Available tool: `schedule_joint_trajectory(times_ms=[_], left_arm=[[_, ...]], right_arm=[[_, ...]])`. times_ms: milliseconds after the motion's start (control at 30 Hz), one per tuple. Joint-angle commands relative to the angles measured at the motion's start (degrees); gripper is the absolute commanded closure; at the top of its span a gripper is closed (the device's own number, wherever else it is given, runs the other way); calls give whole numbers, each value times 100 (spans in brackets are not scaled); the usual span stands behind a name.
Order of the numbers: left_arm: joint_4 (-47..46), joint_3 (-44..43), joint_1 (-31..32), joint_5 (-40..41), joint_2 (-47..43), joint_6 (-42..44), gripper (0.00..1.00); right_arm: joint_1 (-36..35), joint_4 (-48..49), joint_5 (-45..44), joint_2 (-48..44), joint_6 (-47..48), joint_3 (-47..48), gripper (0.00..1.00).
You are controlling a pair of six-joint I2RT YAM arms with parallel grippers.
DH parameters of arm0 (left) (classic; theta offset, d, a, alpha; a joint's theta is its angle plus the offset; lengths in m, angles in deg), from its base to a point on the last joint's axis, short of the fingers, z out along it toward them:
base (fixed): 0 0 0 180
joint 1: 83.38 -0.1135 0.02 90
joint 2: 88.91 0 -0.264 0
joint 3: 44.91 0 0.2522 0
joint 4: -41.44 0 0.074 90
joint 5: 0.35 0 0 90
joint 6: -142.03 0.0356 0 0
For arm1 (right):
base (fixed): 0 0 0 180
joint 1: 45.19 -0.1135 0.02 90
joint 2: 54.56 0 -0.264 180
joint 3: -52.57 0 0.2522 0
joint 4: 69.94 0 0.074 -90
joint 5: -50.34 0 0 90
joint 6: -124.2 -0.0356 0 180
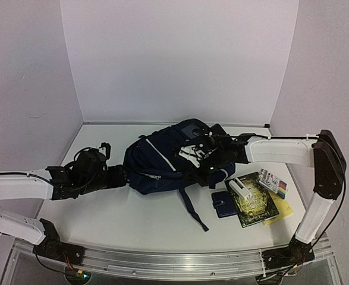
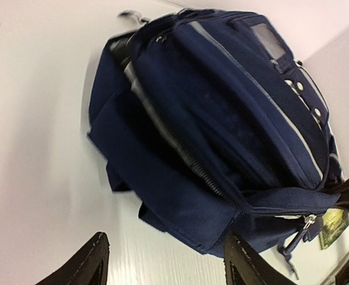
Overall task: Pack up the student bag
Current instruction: Adjust the student bag at the center of the board.
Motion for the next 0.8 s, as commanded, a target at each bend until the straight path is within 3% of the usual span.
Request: schedule_joint_trajectory(times_ms=[0, 67, 100, 200, 333, 433, 667, 767], left_arm=[[48, 197, -30, -110, -5, -2033, 34], [-250, 316, -30, -190, 18, -2347, 35], [-346, 395, -30, -162, -16, -2562, 36], [-476, 686, -75, -52, -262, -3109, 37], [-242, 923, -110, 281, -757, -3816, 36], [350, 916, -159, 535, -1107, -4188, 36], [1135, 648, -188, 853, -1343, -4345, 37], [1141, 677, -191, 882, -1442, -4345, 37]], right_arm=[[-217, 523, 359, 36, -347, 126, 77], [-248, 504, 386, 87, -515, 239, 49], [-249, 476, 371, 105, -619, 331, 41], [-322, 408, 168, 151, -903, 707, 30], [-807, 365, -752, 537, -1251, 1468, 31], [-1097, 194, -1132, 1151, -1491, 2268, 38], [-1555, -175, -1930, 2538, -1444, 3704, 50], [-1559, -174, -2549, 2924, -1549, 4021, 60]])
